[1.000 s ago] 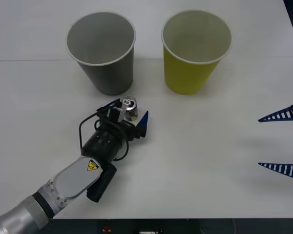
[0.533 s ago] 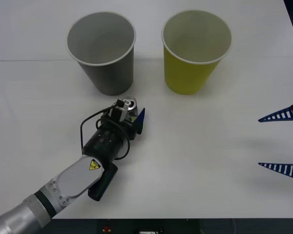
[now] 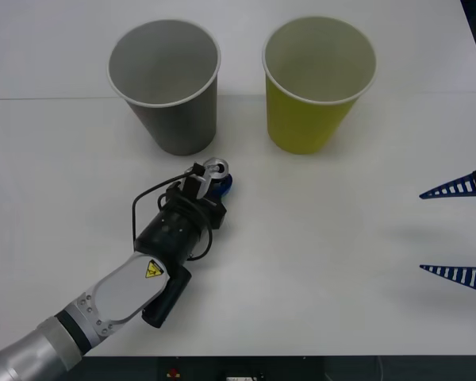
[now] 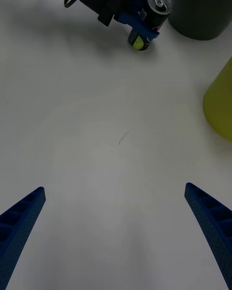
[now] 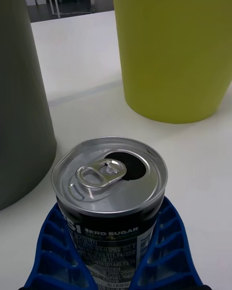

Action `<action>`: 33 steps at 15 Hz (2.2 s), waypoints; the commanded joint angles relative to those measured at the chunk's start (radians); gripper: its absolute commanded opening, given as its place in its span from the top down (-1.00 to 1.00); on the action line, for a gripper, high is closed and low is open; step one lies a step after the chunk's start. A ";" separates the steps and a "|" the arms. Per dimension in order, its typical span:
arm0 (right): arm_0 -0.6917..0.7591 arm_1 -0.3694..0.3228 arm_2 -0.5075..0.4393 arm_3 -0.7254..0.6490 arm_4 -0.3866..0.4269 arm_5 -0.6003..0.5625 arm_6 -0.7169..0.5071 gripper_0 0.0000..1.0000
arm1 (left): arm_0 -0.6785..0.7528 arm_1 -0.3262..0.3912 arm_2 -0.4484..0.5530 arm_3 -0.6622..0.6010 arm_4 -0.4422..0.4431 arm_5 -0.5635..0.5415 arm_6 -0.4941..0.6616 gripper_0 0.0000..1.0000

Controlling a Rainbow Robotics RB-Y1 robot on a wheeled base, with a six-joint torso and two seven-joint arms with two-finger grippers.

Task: Put the can into the green bin and the plastic bottle into the gray bin

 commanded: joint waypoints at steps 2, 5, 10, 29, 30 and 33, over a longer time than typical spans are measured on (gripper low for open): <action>0.000 0.000 0.000 0.000 0.000 0.000 0.000 -1.00 | 0.052 0.059 0.012 -0.111 -0.010 -0.062 -0.005 1.00; 0.000 0.000 0.000 0.000 0.000 0.000 0.000 -1.00 | 0.128 0.124 0.072 -0.224 -0.070 -0.163 -0.007 1.00; 0.000 0.000 0.000 0.000 0.000 0.000 0.000 -1.00 | 0.294 0.214 0.302 -0.442 -0.125 -0.505 0.003 1.00; 0.000 0.000 0.000 0.000 0.000 0.000 0.000 -1.00 | -0.070 0.128 0.535 -0.910 -0.742 -1.581 1.037 1.00; 0.000 0.000 0.000 0.000 0.000 0.000 0.000 -1.00 | -0.114 0.128 0.526 -0.899 -0.746 -1.610 1.038 1.00; 0.000 0.000 0.000 0.000 0.000 0.000 0.000 -1.00 | -0.254 0.128 0.481 -0.796 -0.720 -1.627 1.037 1.00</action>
